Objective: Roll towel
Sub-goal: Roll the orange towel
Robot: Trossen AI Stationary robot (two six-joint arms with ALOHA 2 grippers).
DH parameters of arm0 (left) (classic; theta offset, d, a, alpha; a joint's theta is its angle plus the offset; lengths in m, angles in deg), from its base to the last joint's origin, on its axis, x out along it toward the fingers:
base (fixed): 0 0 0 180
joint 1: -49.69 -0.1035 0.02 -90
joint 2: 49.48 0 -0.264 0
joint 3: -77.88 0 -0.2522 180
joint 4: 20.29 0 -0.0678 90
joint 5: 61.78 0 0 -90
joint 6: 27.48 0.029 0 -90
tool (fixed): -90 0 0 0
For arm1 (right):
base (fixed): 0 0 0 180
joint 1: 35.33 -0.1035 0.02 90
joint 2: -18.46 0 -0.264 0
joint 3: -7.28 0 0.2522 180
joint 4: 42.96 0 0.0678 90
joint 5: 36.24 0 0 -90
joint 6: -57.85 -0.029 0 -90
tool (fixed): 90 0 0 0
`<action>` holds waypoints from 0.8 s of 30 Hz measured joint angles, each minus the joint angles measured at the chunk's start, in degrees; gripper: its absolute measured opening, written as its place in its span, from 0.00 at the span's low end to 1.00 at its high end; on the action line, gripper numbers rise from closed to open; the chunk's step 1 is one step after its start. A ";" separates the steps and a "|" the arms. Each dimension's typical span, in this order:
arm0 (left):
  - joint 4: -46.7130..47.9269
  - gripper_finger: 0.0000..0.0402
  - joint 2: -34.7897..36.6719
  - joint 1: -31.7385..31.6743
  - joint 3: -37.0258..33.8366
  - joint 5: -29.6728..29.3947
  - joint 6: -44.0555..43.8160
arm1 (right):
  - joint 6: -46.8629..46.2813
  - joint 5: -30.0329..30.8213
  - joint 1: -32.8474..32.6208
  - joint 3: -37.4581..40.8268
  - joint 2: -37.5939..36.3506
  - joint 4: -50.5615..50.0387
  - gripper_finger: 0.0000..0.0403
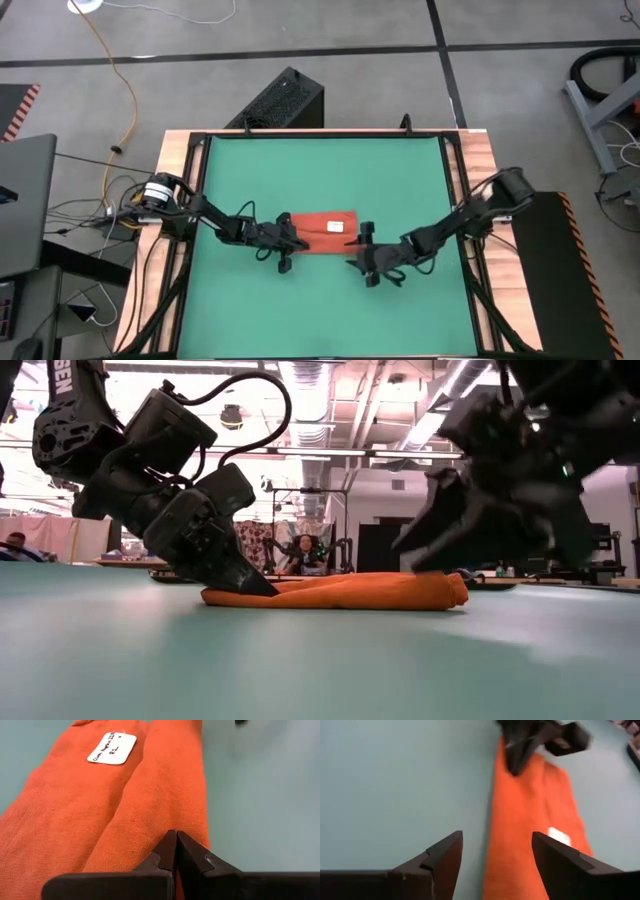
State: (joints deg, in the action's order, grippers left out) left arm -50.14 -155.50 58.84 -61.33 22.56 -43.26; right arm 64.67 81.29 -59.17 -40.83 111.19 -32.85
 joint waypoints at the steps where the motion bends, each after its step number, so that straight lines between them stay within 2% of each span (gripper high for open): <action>1: 0.00 0.00 0.00 -0.18 0.00 0.36 -0.16 | 1.14 0.01 0.18 0.00 1.42 1.16 0.65; 5: -0.01 0.00 0.00 -0.42 -0.02 0.89 -0.31 | 2.68 0.55 1.93 -0.02 5.96 2.64 0.65; 11: 0.48 0.00 -0.02 -0.80 -0.02 2.25 -0.07 | -0.29 1.57 6.18 -0.24 9.49 2.46 0.65; 17: 1.24 0.00 0.02 -1.80 0.04 4.19 0.28 | -4.61 -1.91 9.61 -0.52 9.49 -5.70 0.64; 24: 1.21 0.00 0.02 -3.21 0.02 7.83 0.47 | -4.14 -0.61 10.14 -0.48 12.48 -4.92 0.53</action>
State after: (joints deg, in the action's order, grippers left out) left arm -48.93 -155.48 55.64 -61.31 30.39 -42.79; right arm 60.53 80.67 -49.03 -41.31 123.66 -37.77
